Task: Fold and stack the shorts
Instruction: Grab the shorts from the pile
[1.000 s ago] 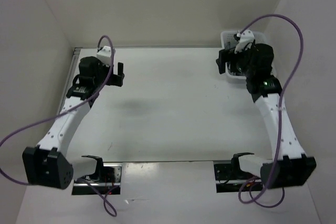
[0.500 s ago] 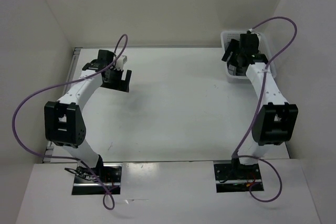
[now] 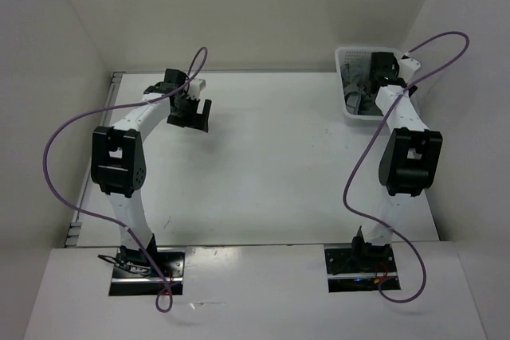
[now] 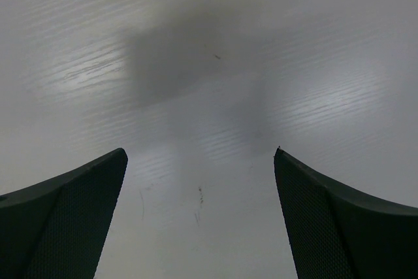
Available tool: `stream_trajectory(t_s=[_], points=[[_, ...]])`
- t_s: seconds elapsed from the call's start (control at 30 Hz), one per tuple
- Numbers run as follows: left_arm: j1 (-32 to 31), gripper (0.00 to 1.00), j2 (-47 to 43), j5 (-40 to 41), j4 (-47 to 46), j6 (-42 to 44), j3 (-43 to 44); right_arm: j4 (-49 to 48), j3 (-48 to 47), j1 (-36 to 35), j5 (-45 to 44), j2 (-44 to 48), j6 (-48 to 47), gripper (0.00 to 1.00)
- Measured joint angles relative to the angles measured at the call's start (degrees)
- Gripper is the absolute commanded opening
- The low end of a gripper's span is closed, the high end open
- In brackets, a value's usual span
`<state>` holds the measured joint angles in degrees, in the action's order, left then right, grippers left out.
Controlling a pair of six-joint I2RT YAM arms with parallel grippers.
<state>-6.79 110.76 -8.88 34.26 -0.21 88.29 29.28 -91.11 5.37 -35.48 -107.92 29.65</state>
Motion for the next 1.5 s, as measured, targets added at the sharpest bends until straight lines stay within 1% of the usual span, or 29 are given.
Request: stream_trajectory(t_s=[0.07,0.17,0.2,0.3,0.43,0.47,0.57,0.6,0.63,0.7,0.97,1.07,1.3,1.5], points=[[-1.05,1.00,1.36,-0.59,0.09,0.00,0.66,-1.01,-1.11,1.66,-2.01,-0.52,-0.44,0.93],[-3.21,1.00,2.51,-1.31,0.35,0.00,1.40,-3.34,-1.88,3.65,-1.70,-1.44,-1.62,0.99],[-3.93,1.00,2.89,-1.33,0.28,0.02,1.64,-4.33,-1.86,4.13,-1.14,-2.05,-2.36,0.99],[-5.64,1.00,4.26,-1.27,0.26,0.02,2.60,-6.88,-1.86,4.66,3.80,-4.68,-5.29,0.99],[-6.10,1.00,4.96,-0.37,0.26,0.02,3.13,-8.20,-1.86,4.50,12.33,-8.44,-7.28,0.99],[-6.10,1.00,4.98,-0.07,0.28,0.00,3.21,-8.31,-1.86,4.50,14.08,-8.98,-7.48,0.96],[-6.03,1.00,4.98,0.70,0.24,0.00,3.28,-8.46,-1.88,4.37,18.34,-10.03,-7.43,0.56],[-6.05,1.00,4.98,1.07,0.22,0.00,3.32,-8.44,-1.88,4.37,18.95,-10.19,-7.37,0.28],[-6.19,1.00,4.98,1.40,0.22,0.00,3.34,-8.39,-1.95,4.37,19.26,-10.29,-6.99,0.18],[-6.51,1.00,4.98,1.99,0.22,0.02,3.63,-8.33,-2.23,4.37,19.23,-10.49,-6.08,0.00],[-7.98,1.00,4.98,2.69,0.02,0.00,4.24,-8.17,-2.67,4.13,20.02,-9.99,-5.31,0.00],[-8.66,1.00,5.29,2.69,0.04,0.00,5.70,-8.26,-2.67,2.69,19.65,-8.48,-5.81,0.00],[-10.05,1.00,5.44,2.64,-0.94,0.02,11.04,-8.00,-3.08,-4.28,11.23,-2.14,-6.25,0.00],[-10.19,1.00,5.35,2.67,-1.70,0.00,11.47,-7.85,-3.28,-5.62,4.28,4.76,-6.54,0.00]])
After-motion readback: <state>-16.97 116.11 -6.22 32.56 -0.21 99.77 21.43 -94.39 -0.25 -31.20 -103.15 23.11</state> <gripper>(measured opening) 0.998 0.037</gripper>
